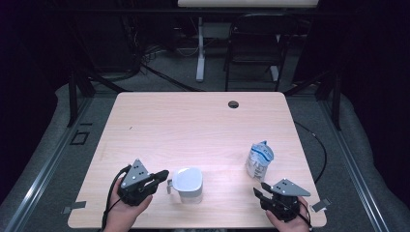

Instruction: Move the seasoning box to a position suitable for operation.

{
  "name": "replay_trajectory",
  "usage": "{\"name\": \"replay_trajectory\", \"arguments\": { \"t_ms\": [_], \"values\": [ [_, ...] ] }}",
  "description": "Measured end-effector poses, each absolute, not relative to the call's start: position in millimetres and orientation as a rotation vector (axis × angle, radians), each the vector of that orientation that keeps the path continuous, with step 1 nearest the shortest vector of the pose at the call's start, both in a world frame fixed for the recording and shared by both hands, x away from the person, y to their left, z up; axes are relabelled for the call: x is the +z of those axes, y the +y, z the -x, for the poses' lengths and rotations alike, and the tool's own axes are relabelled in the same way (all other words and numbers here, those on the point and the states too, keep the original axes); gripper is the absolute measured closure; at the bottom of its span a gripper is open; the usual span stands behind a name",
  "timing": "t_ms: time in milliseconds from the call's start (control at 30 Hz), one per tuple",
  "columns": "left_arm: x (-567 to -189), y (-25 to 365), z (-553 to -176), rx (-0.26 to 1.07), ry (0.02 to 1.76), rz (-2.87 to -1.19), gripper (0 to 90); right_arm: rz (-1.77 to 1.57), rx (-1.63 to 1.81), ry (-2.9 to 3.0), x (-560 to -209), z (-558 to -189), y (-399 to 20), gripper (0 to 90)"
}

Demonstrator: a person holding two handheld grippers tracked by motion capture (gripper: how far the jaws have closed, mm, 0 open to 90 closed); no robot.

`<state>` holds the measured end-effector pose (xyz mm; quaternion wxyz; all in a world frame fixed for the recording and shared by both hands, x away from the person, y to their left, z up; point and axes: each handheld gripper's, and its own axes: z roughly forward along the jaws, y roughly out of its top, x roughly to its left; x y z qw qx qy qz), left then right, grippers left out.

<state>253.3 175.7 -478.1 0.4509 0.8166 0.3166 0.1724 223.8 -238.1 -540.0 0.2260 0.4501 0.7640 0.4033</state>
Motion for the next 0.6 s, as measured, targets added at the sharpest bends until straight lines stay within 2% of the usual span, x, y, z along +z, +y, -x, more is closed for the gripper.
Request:
{"name": "replay_trajectory", "arguments": {
  "t_ms": [600],
  "values": [
    [-484.2, 162.9, -258.8, 0.394, 0.748, -2.055, 90.0, -1.233, 1.111, 2.104, -538.4, -223.3, -235.9, 62.3]
  ]
}}
